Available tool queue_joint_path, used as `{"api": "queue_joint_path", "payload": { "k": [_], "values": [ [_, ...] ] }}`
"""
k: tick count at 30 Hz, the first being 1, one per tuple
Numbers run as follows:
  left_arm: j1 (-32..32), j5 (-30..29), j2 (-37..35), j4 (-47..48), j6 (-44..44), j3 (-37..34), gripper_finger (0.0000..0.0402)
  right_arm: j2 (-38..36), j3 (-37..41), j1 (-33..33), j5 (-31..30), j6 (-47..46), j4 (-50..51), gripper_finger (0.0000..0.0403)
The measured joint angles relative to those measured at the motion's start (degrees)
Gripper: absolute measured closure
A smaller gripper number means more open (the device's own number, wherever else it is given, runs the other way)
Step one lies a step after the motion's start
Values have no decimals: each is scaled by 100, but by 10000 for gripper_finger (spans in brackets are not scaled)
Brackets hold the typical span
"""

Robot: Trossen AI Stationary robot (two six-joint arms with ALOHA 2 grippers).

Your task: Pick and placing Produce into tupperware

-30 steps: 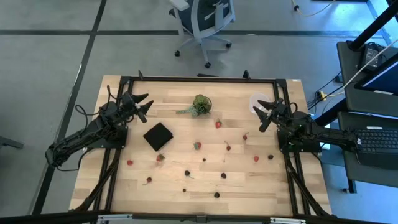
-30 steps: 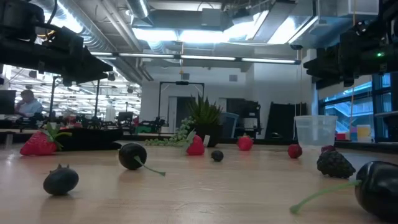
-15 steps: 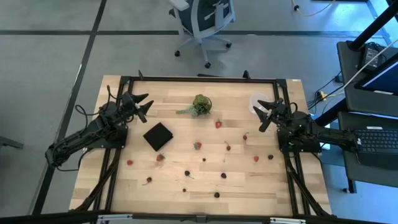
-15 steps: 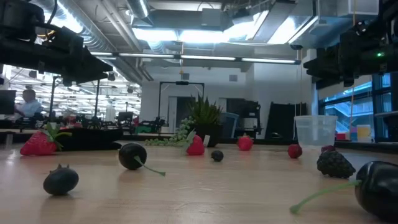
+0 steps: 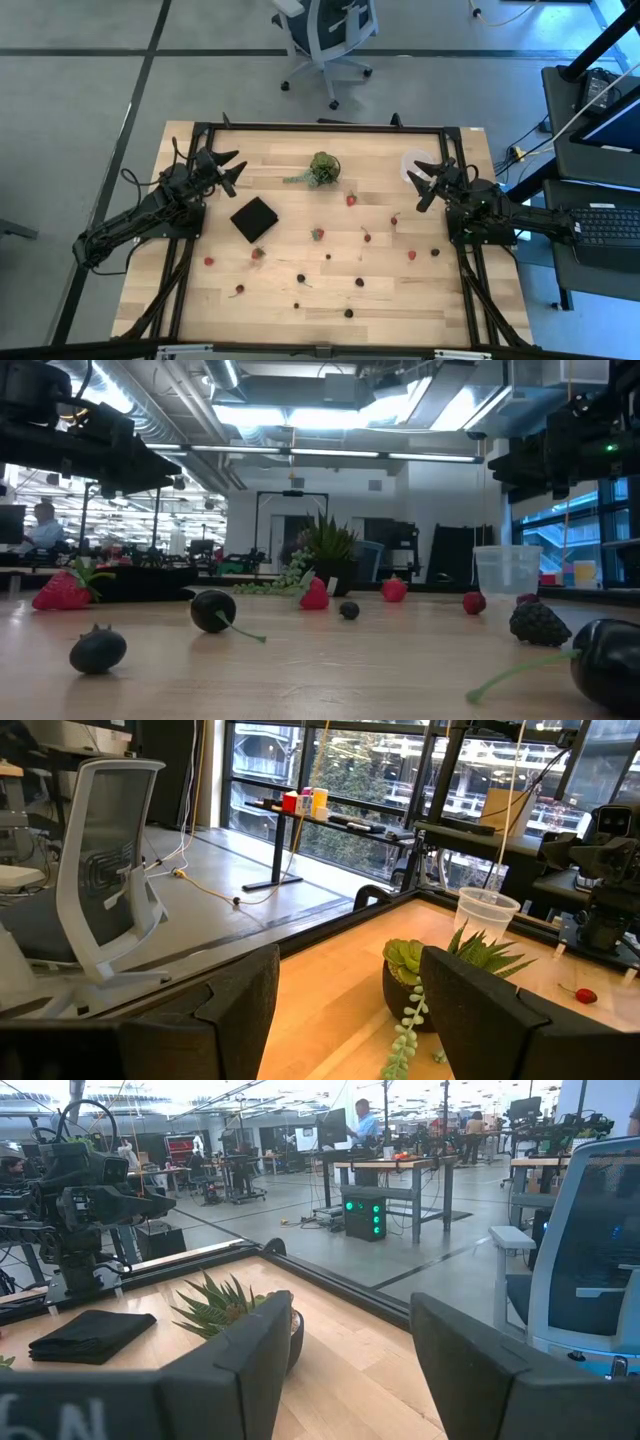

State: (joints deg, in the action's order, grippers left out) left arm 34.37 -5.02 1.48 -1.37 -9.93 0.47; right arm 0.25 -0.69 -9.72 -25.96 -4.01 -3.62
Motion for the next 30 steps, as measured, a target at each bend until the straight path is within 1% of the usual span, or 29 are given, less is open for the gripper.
{"api": "queue_joint_path", "payload": {
  "k": [7, 12, 21, 24, 26, 28, 30],
  "values": [
    [0, 2, 0, 0, 1, 0, 166, 0, 0, -1, 0, -35, 1, 196],
    [0, 1, 1, 0, 0, 0, 166, 0, 0, 0, 3, -463, 0, 196],
    [1, 0, 1, 0, 1, -1, 166, 0, -1, 1, 75, -544, 2, 196],
    [0, 2, 0, 1, 0, -1, 166, 0, -1, 1, 314, -910, 3, 196],
    [1, 1, 2, 0, 0, 0, 166, 0, -1, 1, 674, -1025, 5, 196],
    [0, 2, 2, 0, 0, -2, 166, 0, -1, 3, 1134, -912, 7, 196],
    [0, 0, 2, 0, 0, 0, 166, 11, -18, 5, 1337, -783, 37, 196]
  ]
}}
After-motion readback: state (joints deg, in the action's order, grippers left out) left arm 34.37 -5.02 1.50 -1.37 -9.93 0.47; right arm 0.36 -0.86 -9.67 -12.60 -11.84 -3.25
